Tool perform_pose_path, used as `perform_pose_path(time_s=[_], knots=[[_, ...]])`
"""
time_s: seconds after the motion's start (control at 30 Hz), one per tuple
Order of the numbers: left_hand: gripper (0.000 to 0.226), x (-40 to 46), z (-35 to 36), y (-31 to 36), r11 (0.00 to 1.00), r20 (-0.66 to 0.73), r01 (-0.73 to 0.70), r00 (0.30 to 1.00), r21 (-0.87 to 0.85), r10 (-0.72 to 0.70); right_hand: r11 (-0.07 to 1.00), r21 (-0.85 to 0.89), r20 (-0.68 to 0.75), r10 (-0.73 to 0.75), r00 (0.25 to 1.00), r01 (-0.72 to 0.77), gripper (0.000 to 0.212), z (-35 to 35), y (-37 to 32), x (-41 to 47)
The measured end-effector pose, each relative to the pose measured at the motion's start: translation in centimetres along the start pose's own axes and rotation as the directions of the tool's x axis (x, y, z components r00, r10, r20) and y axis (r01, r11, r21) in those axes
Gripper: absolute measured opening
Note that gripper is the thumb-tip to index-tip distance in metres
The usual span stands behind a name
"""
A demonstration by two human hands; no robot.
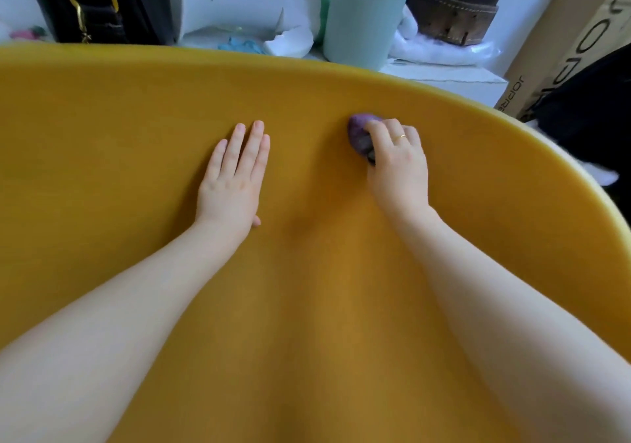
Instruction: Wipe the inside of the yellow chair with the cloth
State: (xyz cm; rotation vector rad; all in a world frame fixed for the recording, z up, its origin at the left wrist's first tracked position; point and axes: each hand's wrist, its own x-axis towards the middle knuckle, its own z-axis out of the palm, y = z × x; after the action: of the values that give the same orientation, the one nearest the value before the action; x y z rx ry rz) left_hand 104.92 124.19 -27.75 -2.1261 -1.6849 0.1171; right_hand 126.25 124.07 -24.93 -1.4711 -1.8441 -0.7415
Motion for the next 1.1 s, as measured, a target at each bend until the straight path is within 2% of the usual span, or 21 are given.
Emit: perform_pose_path(time_s=[0.2, 0.27, 0.33, 0.4, 0.47, 0.53, 0.63, 0.7, 0.8, 0.83, 0.93, 1.03, 1.1], knots=[[0.129, 0.0, 0.1, 0.0, 0.997, -0.004, -0.01, 1.0, -0.073, 0.01, 0.988, 0.15, 0.244, -0.056, 0.968, 0.019, 0.038, 3.8, -5.5, -9.6], [0.128, -0.1, -0.1, 0.1, 0.996, -0.013, -0.008, 1.0, -0.091, 0.007, 0.987, 0.159, 0.297, -0.054, 0.953, 0.006, 0.039, 3.7, -6.7, -10.9], [0.127, -0.3, -0.2, 0.0, 0.995, -0.008, -0.012, 1.0, -0.096, 0.012, 0.987, 0.153, 0.318, -0.1, 0.943, 0.053, 0.037, 3.1, -6.3, -10.1], [0.125, -0.4, 0.0, -0.1, 0.995, -0.009, -0.02, 1.0, -0.095, 0.019, 0.993, 0.102, 0.274, -0.09, 0.957, 0.064, 0.03, 1.9, -4.5, -7.4], [0.124, -0.5, 0.5, -0.2, 0.996, -0.029, -0.027, 0.999, -0.088, 0.025, 1.0, 0.01, 0.131, 0.012, 0.991, -0.014, 0.025, 0.6, -2.1, -3.7], [0.123, -0.5, 0.9, -0.3, 0.995, -0.046, -0.034, 0.998, -0.092, 0.029, 0.993, -0.04, 0.007, 0.113, 0.994, -0.112, 0.03, -0.1, -0.2, -0.8], [0.117, -0.7, 1.7, -0.6, 0.993, -0.097, -0.059, 0.994, -0.103, 0.049, 0.978, 0.046, -0.062, 0.208, 0.976, -0.205, 0.04, 1.2, -1.0, -0.7], [0.114, -1.9, 2.2, -0.6, 0.987, -0.121, -0.103, 0.989, -0.125, 0.088, 0.967, 0.148, 0.031, 0.203, 0.979, -0.206, 0.04, 2.7, -3.6, -3.8], [0.127, -4.8, 3.9, -0.7, 0.985, -0.152, -0.082, 0.987, -0.149, 0.059, 0.941, 0.276, 0.223, 0.134, 0.966, -0.194, 0.041, 4.5, -8.8, -9.9], [0.133, -5.8, 4.5, -0.7, 0.984, -0.142, -0.072, 0.989, -0.161, 0.049, 0.925, 0.312, 0.273, 0.13, 0.953, -0.216, 0.041, 4.8, -10.3, -11.4], [0.141, -8.3, 5.6, -0.4, 0.984, 0.015, -0.035, 0.999, -0.175, 0.038, 0.9, 0.361, 0.357, 0.108, 0.928, -0.244, 0.041, 4.6, -13.2, -14.2], [0.138, -9.7, 4.9, -0.1, 0.984, 0.14, 0.05, 0.99, -0.174, -0.025, 0.921, 0.36, 0.401, -0.011, 0.916, -0.146, 0.036, 3.3, -14.1, -15.3], [0.13, -10.1, 5.1, 0.0, 0.967, 0.198, 0.097, 0.979, -0.236, -0.05, 0.946, 0.324, 0.41, -0.108, 0.906, -0.034, 0.035, 2.6, -13.5, -14.5]])
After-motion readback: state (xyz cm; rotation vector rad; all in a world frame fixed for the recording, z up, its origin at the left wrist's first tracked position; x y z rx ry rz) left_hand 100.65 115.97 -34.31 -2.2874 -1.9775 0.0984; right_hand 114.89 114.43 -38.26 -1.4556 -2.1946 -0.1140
